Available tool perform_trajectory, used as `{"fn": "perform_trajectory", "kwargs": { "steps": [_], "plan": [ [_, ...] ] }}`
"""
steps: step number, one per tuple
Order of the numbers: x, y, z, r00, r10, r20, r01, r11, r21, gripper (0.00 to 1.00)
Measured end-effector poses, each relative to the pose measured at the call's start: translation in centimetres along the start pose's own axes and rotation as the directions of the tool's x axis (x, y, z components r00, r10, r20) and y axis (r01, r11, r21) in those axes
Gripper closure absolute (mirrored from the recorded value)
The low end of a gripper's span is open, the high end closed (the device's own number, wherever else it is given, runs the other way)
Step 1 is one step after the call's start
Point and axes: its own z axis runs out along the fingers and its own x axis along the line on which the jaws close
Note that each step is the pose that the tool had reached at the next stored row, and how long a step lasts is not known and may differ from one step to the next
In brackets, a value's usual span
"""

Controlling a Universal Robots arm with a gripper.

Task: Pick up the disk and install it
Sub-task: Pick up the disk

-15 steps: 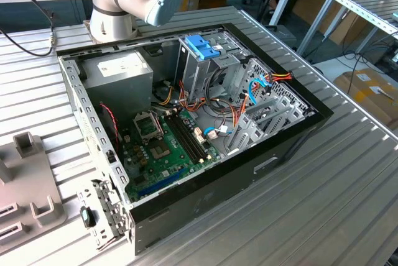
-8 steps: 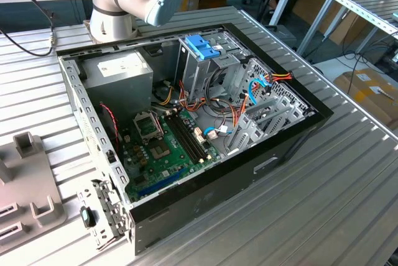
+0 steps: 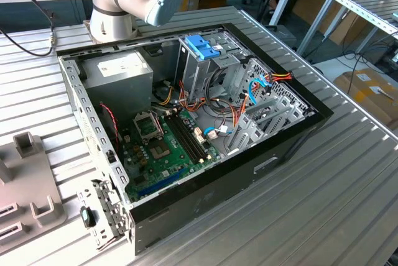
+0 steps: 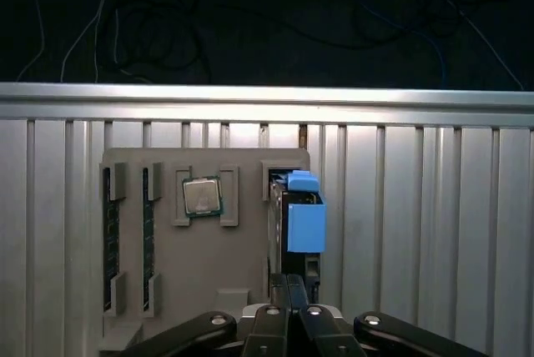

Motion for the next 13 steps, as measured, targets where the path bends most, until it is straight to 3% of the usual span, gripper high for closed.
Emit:
{"fn": "perform_trajectory", "kwargs": {
  "steps": [9,13],
  "plan": [
    [-0.07,-0.14,0.37,1.0000,0.005,-0.0001,-0.005,1.0000,-0.0002,0.89],
    [-0.44,-0.28,0.71,1.0000,0.008,0.0000,-0.008,1.0000,0.0000,0.89]
  ]
}}
